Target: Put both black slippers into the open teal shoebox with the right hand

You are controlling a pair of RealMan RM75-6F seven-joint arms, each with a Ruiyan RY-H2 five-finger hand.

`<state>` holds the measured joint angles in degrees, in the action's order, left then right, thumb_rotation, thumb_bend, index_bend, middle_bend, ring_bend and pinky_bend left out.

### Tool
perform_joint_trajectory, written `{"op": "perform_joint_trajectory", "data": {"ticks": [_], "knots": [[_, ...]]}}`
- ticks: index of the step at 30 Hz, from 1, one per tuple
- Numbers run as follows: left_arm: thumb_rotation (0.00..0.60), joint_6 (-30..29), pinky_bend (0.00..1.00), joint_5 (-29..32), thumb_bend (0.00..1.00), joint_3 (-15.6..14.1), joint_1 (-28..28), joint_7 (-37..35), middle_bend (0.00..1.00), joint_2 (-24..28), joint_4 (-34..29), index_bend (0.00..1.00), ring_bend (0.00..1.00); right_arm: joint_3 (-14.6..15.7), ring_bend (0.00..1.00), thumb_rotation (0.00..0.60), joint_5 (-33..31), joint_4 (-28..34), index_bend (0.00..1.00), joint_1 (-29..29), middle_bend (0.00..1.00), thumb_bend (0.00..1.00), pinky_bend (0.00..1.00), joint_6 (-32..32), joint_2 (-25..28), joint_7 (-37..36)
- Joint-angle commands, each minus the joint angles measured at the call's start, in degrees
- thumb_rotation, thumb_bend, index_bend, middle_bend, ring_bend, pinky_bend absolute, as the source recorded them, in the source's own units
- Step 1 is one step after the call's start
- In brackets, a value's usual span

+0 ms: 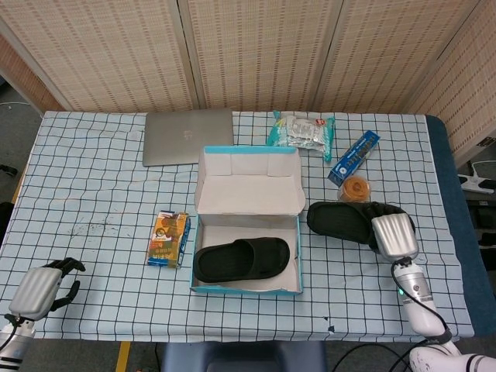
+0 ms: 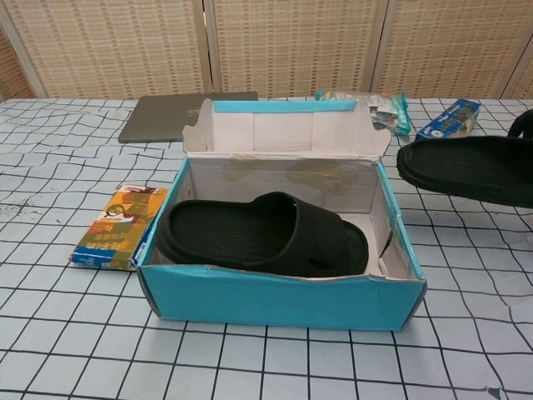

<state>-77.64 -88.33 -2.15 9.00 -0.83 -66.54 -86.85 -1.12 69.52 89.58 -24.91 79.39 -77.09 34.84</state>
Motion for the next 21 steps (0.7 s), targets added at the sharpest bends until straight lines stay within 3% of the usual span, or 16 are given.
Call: {"op": "perform_joint_trajectory", "data": {"ticks": [1, 5, 11, 21], "knots": [[0.600, -0.1, 0.60, -0.1, 0.47, 0.0, 0.0, 0.1, 0.38, 0.0, 0.1, 0.41, 0.42, -0.4, 0.51, 0.600, 7.0, 8.3, 0.71, 3.1, 0.67, 0.00, 0.51, 9.0, 1.8, 6.9], [0.600, 0.2, 0.60, 0.2, 0.47, 0.0, 0.0, -0.1, 0.38, 0.0, 0.1, 0.41, 0.42, -0.8, 0.51, 0.600, 11.9, 13.9, 0.71, 2.8, 0.67, 0.00, 0.51, 9.9, 2.3, 7.4], [0.600, 0.1, 0.60, 0.1, 0.47, 0.0, 0.0, 0.0, 0.38, 0.0, 0.2, 0.41, 0.42, -1.8, 0.52, 0.600, 16.3, 15.0, 0.72, -0.8, 0.68, 0.00, 0.52, 4.1, -0.9, 5.1], [0.600, -0.6, 0.60, -0.5, 0.47, 0.0, -0.1, -1.0, 0.38, 0.3, 0.1, 0.41, 0.42, -8.4, 0.52, 0.600, 12.4, 6.6, 0.72, -10.7, 0.68, 0.00, 0.52, -8.1, -18.7, 10.0]]}}
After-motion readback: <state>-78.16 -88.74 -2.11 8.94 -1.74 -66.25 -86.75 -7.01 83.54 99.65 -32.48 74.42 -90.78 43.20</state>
